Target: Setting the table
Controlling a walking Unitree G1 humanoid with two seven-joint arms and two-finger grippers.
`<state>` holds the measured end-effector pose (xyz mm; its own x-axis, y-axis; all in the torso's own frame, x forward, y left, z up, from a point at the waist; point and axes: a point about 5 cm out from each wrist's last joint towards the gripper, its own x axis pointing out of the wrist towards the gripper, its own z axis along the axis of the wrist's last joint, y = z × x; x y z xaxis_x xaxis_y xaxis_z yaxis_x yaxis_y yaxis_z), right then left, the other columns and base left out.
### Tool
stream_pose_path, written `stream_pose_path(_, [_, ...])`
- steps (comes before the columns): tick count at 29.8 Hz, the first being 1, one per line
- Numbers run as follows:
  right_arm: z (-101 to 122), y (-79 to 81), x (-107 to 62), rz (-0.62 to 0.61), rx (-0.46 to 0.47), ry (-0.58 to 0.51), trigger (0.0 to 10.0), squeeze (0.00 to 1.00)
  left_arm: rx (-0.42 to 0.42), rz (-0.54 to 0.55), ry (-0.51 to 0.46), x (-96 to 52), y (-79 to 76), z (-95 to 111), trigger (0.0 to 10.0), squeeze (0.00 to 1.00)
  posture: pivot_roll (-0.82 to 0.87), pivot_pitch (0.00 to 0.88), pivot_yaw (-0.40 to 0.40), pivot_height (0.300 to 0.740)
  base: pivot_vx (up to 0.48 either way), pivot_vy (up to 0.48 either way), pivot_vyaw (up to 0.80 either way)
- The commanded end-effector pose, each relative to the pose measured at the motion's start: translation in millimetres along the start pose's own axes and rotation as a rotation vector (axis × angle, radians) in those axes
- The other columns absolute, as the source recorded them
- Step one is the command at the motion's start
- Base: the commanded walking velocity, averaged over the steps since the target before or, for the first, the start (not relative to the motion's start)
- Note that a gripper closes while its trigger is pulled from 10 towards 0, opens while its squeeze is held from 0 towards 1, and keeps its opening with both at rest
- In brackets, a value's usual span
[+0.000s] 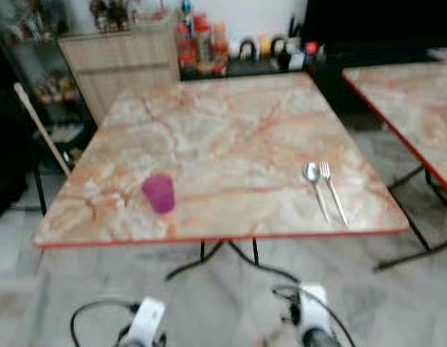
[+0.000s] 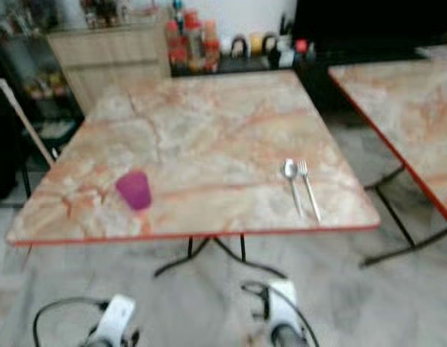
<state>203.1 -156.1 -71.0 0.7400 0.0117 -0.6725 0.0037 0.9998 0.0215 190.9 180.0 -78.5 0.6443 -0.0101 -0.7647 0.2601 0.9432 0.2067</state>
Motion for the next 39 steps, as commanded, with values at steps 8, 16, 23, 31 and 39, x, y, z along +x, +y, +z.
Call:
stream_pose_path(8, [35,0.5,3.7,0.034,-0.098,-0.207,10.0,0.00,-0.006,-0.014,-0.015,1.6,-3.1,6,10.0,0.00,0.02,0.000,0.088,0.740,0.000,0.000,0.00])
stream_pose_path(16, [72,8.7,-2.0,0.098,-0.238,-0.470,10.0,0.00,-0.005,-0.016,-0.016,1.7,-2.5,6,10.0,0.00,0.00,0.000,0.091,0.740,0.000,0.000,0.00])
stream_pose_path(23, [80,7.2,-9.6,0.108,-0.281,-0.570,10.0,0.00,-0.007,-0.018,-0.017,1.9,-3.3,7,10.0,0.00,0.01,0.000,0.085,0.740,0.000,0.000,0.00])
stream_pose_path(31, [80,7.1,-26.3,0.129,-0.333,-0.673,10.0,0.00,-0.011,-0.015,-0.020,2.1,-2.1,8,10.0,0.00,-0.01,0.000,0.088,0.740,0.000,0.000,0.00])
stream_pose_path(39, [132,18.8,-33.5,0.113,-0.264,-0.837,10.0,0.00,-0.003,-0.021,-0.029,2.8,-2.0,11,10.0,0.00,-0.01,0.000,0.090,0.740,0.000,0.000,0.00])
